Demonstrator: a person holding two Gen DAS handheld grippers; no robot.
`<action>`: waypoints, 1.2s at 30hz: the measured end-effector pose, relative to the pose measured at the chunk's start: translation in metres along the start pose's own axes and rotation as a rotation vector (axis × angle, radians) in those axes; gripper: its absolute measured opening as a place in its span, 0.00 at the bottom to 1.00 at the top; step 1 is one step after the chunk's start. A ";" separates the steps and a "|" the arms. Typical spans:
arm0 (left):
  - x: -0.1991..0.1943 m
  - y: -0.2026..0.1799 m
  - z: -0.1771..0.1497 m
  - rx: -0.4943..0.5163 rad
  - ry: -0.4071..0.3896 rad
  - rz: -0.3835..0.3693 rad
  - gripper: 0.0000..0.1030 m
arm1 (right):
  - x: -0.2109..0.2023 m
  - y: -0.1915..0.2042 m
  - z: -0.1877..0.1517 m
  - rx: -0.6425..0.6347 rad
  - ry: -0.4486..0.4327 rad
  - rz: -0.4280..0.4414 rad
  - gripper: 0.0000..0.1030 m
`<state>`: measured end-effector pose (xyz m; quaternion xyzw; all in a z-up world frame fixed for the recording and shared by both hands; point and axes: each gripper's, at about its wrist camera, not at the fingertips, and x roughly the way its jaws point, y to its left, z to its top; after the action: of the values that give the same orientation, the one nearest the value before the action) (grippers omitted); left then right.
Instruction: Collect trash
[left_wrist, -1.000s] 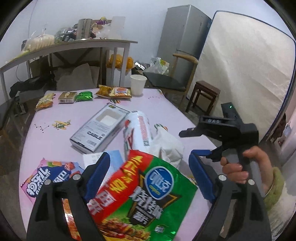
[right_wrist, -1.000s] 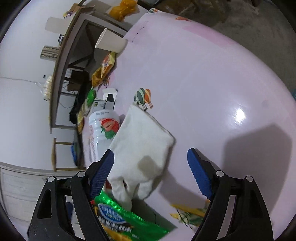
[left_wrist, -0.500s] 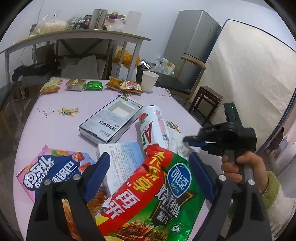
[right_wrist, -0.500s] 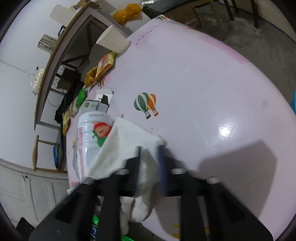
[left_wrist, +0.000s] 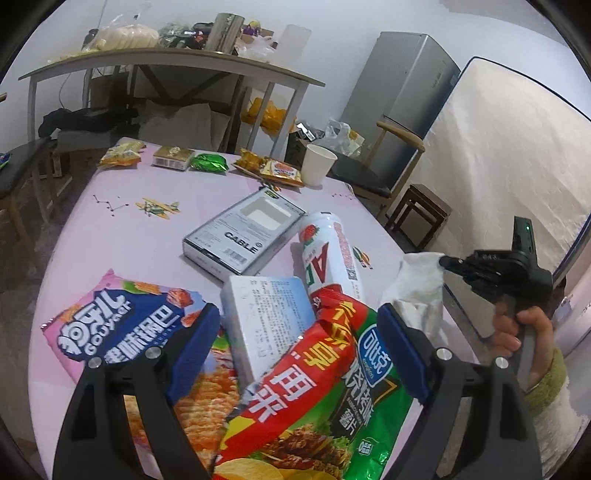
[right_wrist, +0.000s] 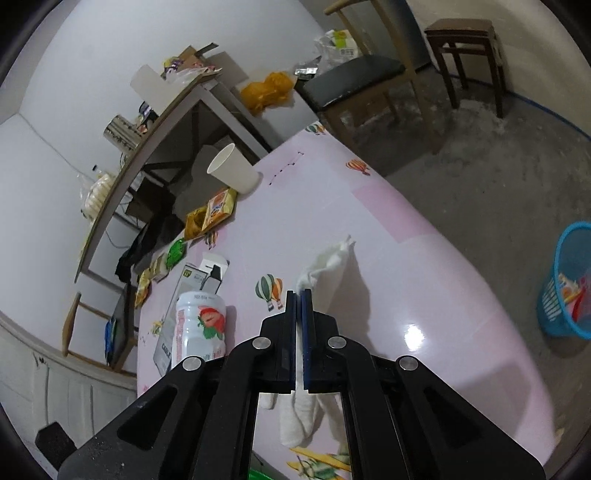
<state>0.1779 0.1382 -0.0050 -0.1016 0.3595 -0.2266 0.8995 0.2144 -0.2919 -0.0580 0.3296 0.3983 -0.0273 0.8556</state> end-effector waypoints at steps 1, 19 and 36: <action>-0.003 0.002 0.002 -0.001 -0.007 0.006 0.82 | 0.002 -0.001 0.000 -0.014 0.020 0.003 0.02; 0.072 0.012 0.108 0.188 0.262 0.113 0.91 | 0.029 -0.028 -0.021 -0.009 0.153 -0.015 0.58; 0.159 0.007 0.112 0.325 0.427 0.181 0.92 | 0.023 -0.040 -0.013 -0.014 0.177 0.054 0.65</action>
<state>0.3597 0.0704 -0.0225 0.1264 0.5075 -0.2162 0.8244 0.2090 -0.3099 -0.1020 0.3355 0.4635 0.0278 0.8197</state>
